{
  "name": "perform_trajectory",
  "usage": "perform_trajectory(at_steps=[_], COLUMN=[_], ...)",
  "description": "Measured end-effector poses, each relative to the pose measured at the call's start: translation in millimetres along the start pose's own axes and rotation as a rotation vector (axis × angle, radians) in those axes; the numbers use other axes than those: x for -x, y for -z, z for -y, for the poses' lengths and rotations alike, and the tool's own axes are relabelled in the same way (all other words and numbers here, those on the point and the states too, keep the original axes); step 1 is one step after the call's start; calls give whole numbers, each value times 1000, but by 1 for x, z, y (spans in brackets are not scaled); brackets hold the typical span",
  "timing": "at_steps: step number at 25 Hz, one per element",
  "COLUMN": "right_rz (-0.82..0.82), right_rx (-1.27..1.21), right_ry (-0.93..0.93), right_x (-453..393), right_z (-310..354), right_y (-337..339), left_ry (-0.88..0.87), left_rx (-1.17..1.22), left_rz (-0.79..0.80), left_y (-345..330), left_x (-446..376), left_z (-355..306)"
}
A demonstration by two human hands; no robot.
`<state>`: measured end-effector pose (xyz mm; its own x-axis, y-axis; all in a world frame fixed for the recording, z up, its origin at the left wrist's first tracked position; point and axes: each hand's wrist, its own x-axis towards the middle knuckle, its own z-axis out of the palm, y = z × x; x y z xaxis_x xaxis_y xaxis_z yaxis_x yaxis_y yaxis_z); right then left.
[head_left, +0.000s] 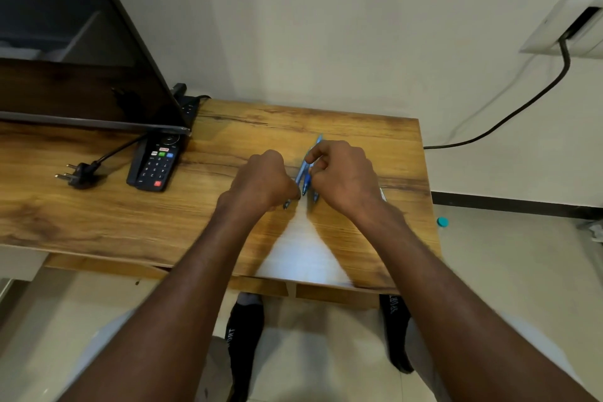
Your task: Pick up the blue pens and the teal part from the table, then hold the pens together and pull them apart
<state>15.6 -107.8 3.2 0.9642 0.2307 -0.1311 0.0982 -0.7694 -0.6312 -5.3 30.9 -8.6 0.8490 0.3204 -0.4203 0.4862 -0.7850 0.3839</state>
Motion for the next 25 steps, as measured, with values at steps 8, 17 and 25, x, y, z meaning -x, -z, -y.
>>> perform_trajectory(at_steps=[8, 17, 25], right_rz=[-80, 78, 83], right_rx=[-277, -1066, -1042], right_ry=[-111, -311, -233], right_x=[-3, 4, 10], right_z=[-31, -50, -30], right_y=[22, 62, 43], left_ry=[-73, -344, -281], left_rx=[532, 593, 954], left_rz=[31, 402, 179], left_y=[27, 21, 21], left_x=[7, 22, 19], left_z=[-2, -25, -32])
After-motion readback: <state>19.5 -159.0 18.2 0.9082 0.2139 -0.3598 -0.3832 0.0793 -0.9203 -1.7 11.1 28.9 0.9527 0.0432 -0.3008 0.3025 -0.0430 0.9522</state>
